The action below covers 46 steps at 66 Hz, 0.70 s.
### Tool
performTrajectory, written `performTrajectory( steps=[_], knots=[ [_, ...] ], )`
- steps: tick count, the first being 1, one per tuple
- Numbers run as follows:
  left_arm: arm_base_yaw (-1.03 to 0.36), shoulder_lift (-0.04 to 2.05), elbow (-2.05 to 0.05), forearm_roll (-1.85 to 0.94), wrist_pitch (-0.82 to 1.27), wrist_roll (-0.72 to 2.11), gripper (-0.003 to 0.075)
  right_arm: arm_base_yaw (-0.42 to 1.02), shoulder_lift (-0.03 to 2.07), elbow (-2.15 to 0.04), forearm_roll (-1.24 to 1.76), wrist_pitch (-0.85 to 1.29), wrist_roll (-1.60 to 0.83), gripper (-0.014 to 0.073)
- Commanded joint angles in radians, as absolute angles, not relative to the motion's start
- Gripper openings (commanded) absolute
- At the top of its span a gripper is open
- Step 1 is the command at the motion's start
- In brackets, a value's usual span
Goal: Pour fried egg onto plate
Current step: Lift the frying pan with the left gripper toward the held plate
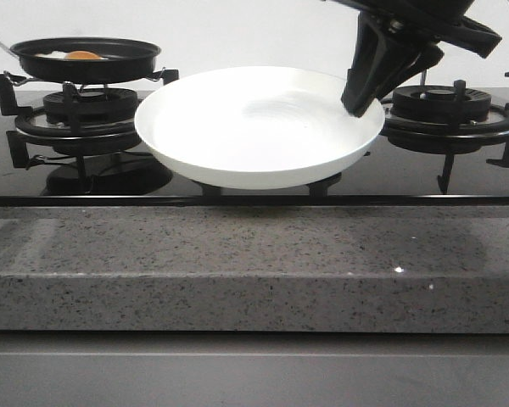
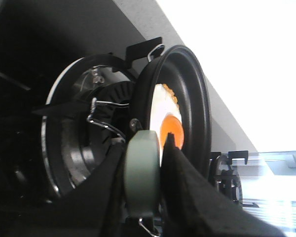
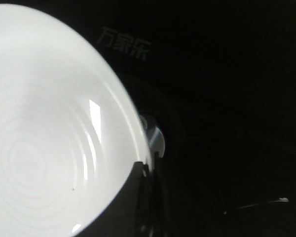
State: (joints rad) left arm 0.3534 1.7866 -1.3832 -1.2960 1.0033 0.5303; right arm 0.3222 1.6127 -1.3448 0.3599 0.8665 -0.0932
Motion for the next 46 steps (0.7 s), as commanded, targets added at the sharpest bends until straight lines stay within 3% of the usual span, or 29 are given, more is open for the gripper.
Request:
performTrajectory(
  steps=[1, 24, 46],
  knots=[
    [0.356, 1.74, -1.416, -1.342, 1.024, 0.575, 0.0, 0.321, 1.572, -1.368, 0.392, 0.827, -0.105, -0.0067],
    [0.356, 1.698, -1.418, -1.538, 1.126, 0.676, -0.002, 0.321, 1.572, -1.368, 0.392, 0.827, -0.105, -0.0067],
    [0.343, 1.507, -1.418, -1.482, 1.15, 0.735, -0.002, 0.321, 1.572, -1.368, 0.392, 0.827, -0.105, -0.0067]
  ],
)
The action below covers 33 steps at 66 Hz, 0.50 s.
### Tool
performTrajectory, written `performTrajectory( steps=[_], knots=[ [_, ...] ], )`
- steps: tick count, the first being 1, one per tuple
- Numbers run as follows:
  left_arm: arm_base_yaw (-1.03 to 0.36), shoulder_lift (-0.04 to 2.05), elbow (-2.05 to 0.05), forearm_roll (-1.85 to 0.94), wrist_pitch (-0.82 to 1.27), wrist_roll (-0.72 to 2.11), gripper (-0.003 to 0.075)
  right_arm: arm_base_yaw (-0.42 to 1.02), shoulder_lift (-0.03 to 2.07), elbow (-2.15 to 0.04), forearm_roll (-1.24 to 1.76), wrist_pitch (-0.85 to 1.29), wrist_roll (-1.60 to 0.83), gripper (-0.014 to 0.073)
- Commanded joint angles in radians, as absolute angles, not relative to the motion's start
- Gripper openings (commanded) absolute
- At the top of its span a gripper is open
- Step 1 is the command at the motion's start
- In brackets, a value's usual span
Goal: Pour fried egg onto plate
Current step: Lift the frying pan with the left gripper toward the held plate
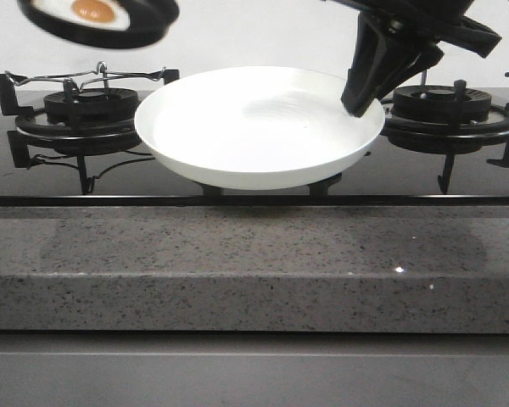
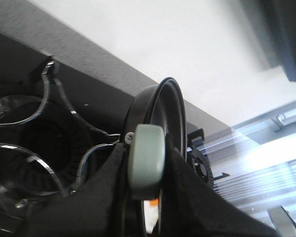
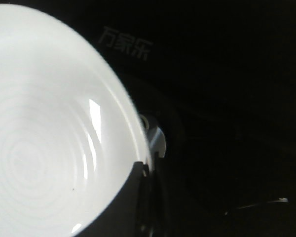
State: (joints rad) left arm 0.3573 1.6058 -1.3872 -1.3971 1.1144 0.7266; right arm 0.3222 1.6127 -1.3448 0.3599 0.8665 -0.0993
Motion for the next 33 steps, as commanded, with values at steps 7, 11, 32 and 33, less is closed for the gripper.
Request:
performTrajectory(
  steps=[7, 11, 32, 33],
  knots=[
    [0.289, 1.426, -1.418, -1.438, 1.131, 0.755, -0.002, 0.321, 1.572, -1.368, 0.392, 0.827, -0.105, -0.0067],
    [0.256, 1.396, -1.418, -1.417, 1.105, 0.755, -0.002, 0.321, 1.572, -1.368, 0.392, 0.827, -0.105, -0.0067],
    [0.012, 1.298, -1.418, -1.216, 0.975, 0.825, -0.002, 0.321, 1.572, -1.368, 0.392, 0.827, -0.105, -0.0067],
    [-0.001, 1.296, -1.418, -1.208, 0.969, 0.832, -0.002, 0.321, 1.572, -1.368, 0.392, 0.827, -0.105, -0.0067]
  ],
)
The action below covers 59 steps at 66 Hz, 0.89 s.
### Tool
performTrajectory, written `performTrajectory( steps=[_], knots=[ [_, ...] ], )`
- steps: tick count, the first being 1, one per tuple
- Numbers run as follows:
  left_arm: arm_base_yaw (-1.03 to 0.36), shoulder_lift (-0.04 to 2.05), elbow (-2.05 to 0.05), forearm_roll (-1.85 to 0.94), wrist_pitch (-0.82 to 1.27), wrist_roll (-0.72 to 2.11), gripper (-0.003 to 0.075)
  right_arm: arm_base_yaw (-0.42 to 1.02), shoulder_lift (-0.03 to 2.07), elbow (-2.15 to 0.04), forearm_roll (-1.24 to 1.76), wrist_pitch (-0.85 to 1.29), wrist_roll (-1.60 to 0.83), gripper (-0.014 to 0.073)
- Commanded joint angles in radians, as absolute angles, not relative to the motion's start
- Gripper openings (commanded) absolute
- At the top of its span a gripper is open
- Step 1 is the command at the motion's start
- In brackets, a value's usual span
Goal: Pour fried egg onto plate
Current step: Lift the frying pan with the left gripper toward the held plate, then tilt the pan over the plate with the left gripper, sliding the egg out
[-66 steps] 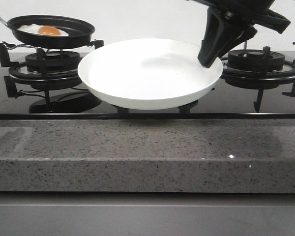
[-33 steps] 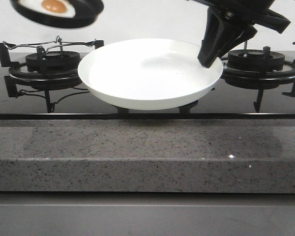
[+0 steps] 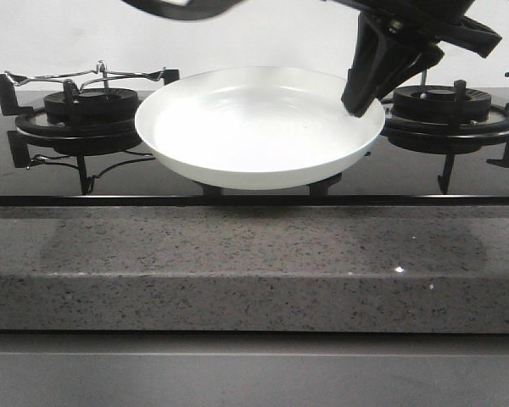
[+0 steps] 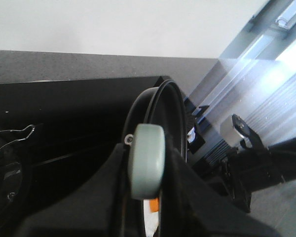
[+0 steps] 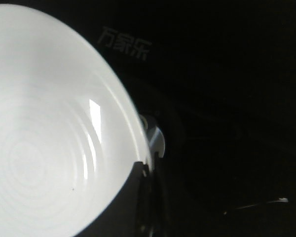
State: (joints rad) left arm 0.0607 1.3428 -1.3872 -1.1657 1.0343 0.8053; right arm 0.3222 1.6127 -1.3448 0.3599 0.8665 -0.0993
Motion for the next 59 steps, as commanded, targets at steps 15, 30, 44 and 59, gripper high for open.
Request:
performTrajectory(
  steps=[15, 30, 44, 59],
  knots=[
    [-0.229, 1.278, -1.418, -0.997, 0.78, 0.861, -0.002, 0.321, 1.572, -1.368, 0.392, 0.827, -0.105, -0.0067],
    [-0.402, 1.276, -1.418, -0.731, 0.628, 0.861, -0.002, 0.321, 1.572, -1.368, 0.392, 0.827, -0.105, -0.0067],
    [-0.415, 1.276, -1.418, -0.727, 0.612, 0.861, -0.002, 0.321, 1.572, -1.368, 0.392, 0.827, -0.105, -0.0067],
    [-0.415, 1.276, -1.418, -0.72, 0.593, 0.861, -0.002, 0.321, 1.572, -1.368, 0.392, 0.827, -0.105, -0.0067]
  ],
)
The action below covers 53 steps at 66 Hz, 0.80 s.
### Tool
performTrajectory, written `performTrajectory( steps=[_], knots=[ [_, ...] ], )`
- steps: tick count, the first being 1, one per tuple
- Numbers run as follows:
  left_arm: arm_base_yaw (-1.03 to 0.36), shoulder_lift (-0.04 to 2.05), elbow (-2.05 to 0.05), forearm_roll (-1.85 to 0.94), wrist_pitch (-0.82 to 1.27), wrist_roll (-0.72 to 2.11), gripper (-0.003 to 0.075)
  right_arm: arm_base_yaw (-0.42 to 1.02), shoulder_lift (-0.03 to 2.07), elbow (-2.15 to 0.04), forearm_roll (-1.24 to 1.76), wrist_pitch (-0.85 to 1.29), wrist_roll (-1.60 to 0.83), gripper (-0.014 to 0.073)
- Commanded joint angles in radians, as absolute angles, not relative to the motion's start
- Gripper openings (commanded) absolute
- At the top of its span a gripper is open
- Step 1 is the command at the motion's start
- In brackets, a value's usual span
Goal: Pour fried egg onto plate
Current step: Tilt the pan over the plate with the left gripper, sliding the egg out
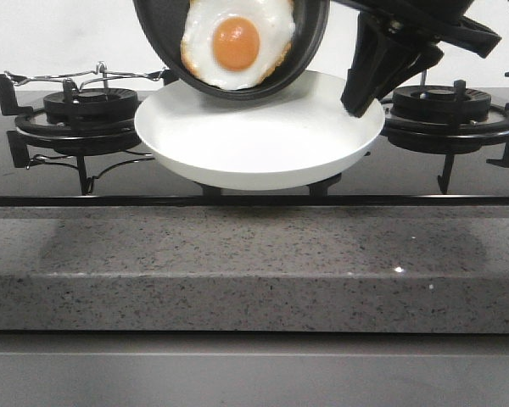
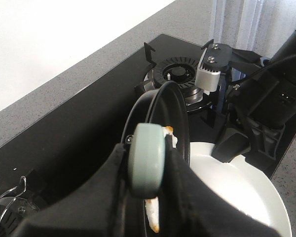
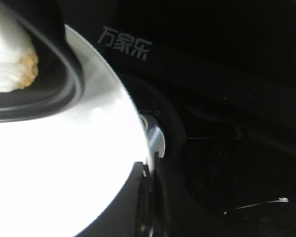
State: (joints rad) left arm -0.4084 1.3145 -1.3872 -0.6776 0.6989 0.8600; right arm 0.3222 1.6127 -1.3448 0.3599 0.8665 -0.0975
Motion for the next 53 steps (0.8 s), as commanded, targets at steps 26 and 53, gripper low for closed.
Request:
performTrajectory(
  steps=[26, 53],
  knots=[
    [-0.415, 1.243, -1.418, -0.677, 0.547, 0.913, -0.002, 0.321, 1.572, -1.368, 0.392, 0.827, -0.105, -0.0067],
    [-0.385, 1.24, -1.418, -0.684, 0.544, 0.88, -0.002, 0.321, 1.572, -1.368, 0.392, 0.827, -0.105, -0.0067]
  ],
)
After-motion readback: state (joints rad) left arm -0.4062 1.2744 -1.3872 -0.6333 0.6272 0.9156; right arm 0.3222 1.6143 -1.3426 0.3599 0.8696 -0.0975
